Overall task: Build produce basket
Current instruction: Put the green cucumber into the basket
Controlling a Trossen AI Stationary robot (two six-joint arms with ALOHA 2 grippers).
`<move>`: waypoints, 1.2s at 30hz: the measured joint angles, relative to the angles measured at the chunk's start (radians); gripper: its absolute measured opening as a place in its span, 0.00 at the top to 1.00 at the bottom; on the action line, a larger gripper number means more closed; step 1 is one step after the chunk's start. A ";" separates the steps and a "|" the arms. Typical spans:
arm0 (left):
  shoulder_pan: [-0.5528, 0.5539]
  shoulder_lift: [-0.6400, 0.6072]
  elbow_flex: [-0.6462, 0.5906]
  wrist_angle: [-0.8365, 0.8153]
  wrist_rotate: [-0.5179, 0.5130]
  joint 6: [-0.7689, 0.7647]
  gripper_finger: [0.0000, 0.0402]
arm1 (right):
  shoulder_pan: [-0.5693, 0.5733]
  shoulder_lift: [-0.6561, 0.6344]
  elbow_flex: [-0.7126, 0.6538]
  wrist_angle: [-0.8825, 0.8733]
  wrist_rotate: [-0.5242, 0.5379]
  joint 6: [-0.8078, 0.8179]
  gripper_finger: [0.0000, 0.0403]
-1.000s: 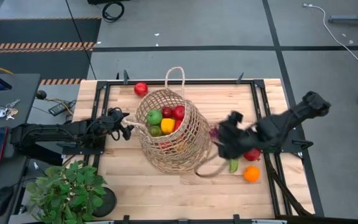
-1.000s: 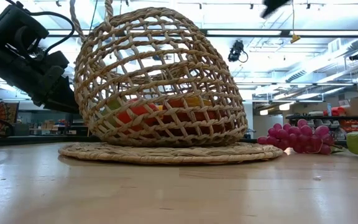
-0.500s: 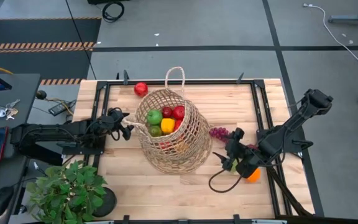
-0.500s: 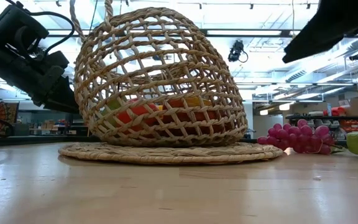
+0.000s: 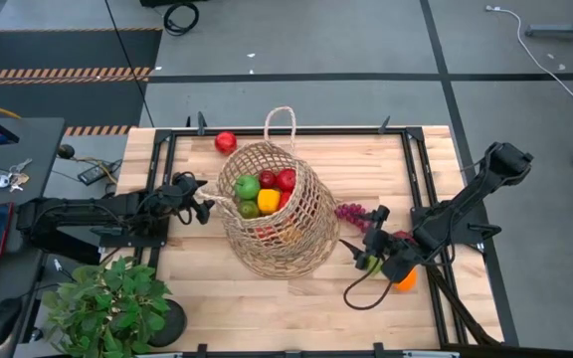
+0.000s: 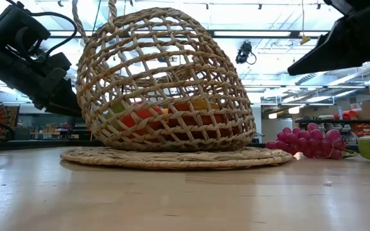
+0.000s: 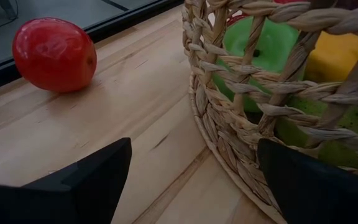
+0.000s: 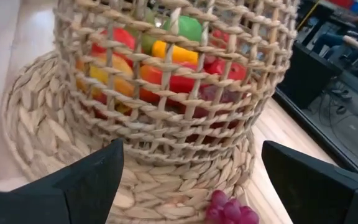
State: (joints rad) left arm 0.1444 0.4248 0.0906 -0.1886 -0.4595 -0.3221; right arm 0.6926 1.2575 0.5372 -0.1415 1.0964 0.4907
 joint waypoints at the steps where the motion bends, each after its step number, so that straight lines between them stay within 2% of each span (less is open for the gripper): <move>1: 0.000 0.000 0.000 0.000 0.000 0.000 0.11 | 0.000 0.000 -0.014 0.031 0.012 -0.014 0.05; 7: 0.000 0.000 0.000 0.000 0.000 0.000 0.11 | -0.011 0.000 -0.095 0.227 -0.016 -0.140 0.05; 15: 0.000 0.000 0.000 0.000 0.000 0.000 0.11 | -0.048 0.001 -0.104 0.246 -0.112 -0.143 0.05; 36: 0.000 0.000 0.000 0.000 0.000 0.000 0.11 | -0.071 0.001 -0.104 0.254 -0.131 -0.155 0.05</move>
State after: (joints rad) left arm 0.1444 0.4251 0.0906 -0.1886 -0.4595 -0.3218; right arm 0.6217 1.2586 0.4335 0.1123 0.9652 0.3358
